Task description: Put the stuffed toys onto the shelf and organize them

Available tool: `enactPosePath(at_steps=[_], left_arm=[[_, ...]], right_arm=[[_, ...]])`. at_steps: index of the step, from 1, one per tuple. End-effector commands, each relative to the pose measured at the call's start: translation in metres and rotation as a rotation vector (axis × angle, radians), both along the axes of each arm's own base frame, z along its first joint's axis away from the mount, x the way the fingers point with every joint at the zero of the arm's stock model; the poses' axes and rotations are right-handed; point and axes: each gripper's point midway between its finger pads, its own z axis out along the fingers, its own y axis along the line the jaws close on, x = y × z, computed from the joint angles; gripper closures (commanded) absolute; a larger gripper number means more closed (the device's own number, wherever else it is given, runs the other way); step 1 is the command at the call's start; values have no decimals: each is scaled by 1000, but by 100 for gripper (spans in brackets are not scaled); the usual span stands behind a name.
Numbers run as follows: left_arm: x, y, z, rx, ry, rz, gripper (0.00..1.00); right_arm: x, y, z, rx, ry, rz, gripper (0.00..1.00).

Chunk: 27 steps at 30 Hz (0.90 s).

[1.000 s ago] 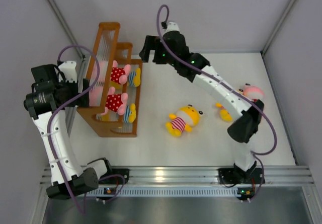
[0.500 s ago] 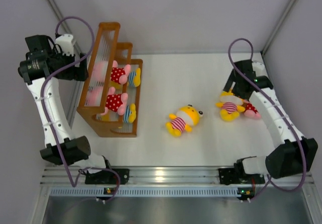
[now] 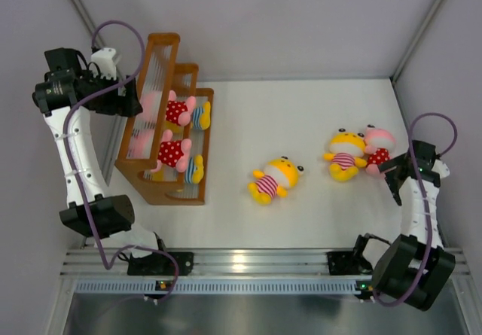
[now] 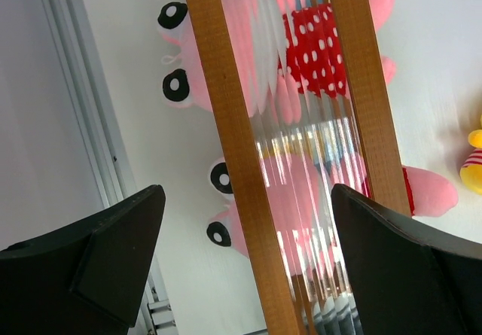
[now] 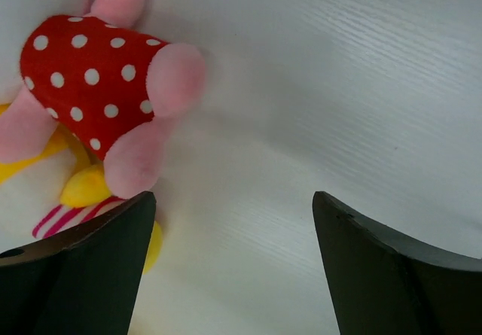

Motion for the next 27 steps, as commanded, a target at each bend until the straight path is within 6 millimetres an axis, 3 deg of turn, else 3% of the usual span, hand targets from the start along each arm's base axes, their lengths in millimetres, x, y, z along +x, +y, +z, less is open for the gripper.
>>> enactPosePath(at_steps=[1, 8, 16, 20, 27], left_arm=[[-6, -8, 16, 23, -67, -57, 2], [-7, -6, 12, 44, -59, -67, 2], [-2, -3, 6, 42, -44, -57, 2], [3, 0, 5, 43, -39, -47, 2], [4, 5, 3, 58, -31, -29, 2]], right_arm=[[37, -12, 1, 38, -194, -94, 18], [69, -23, 1, 58, -286, -135, 22], [68, -24, 24, 50, -301, -154, 22], [83, -27, 33, 60, -350, -150, 19], [111, -20, -1, 141, -266, -145, 15]])
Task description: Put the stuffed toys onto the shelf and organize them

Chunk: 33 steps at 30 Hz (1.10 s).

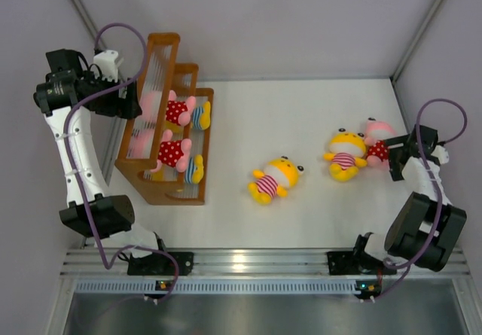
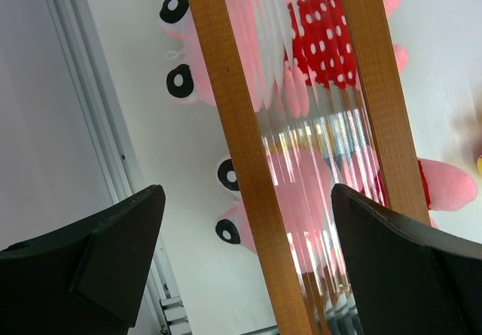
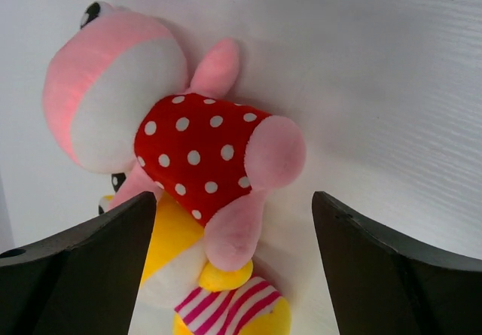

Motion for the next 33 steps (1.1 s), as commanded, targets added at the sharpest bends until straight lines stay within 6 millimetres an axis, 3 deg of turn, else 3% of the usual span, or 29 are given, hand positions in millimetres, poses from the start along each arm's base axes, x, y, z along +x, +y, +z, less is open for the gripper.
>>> enactPosePath(at_steps=[1, 5, 9, 12, 13, 15, 16, 17, 20, 21, 23, 24, 26, 27, 28, 29, 31, 32, 33], left_arm=[[6, 2, 9, 19, -37, 1, 2], [8, 4, 8, 20, -34, 12, 2], [7, 6, 8, 26, -32, 18, 2], [7, 6, 10, 34, -39, 19, 2], [7, 7, 9, 39, -37, 18, 2], [7, 8, 10, 52, -40, 16, 2], [7, 9, 9, 53, -38, 18, 2], [7, 9, 8, 52, -33, 15, 2], [10, 8, 2, 42, -20, 5, 2], [11, 9, 1, 42, -17, 3, 2], [12, 10, -1, 50, -12, -2, 2], [13, 12, -2, 62, -12, -5, 2], [12, 12, -1, 72, -17, -12, 2], [12, 13, 0, 82, -19, -20, 2], [12, 13, 0, 87, -23, -23, 2], [11, 13, 2, 95, -28, -28, 2], [11, 14, 4, 111, -34, -33, 2], [11, 15, 5, 116, -36, -35, 2], [10, 15, 5, 125, -40, -39, 2]], right_arm=[[21, 4, -1, 33, -22, -7, 15], [29, 17, -24, 72, 30, -10, 14], [29, 14, -43, 79, 61, -71, 22], [28, 4, -41, 39, 52, -109, 44], [26, 0, -40, 13, 57, -120, 64], [26, -5, -35, -13, 43, -123, 83], [26, -8, -31, -30, 40, -105, 99], [25, -11, -27, -44, 38, -100, 100], [25, -23, 6, -155, 31, -71, 100], [31, -30, 33, -203, -8, -78, 100], [27, -42, 63, -296, 4, -94, 100], [34, -51, 103, -358, -63, -118, 100], [47, -47, 140, -418, -125, -69, 100], [62, -44, 177, -449, -200, -43, 100], [71, -39, 194, -486, -212, 2, 100], [90, -17, 238, -525, -296, 60, 100], [122, 11, 247, -578, -271, 187, 100], [141, 51, 255, -581, -303, 294, 100], [169, 78, 267, -570, -349, 384, 100]])
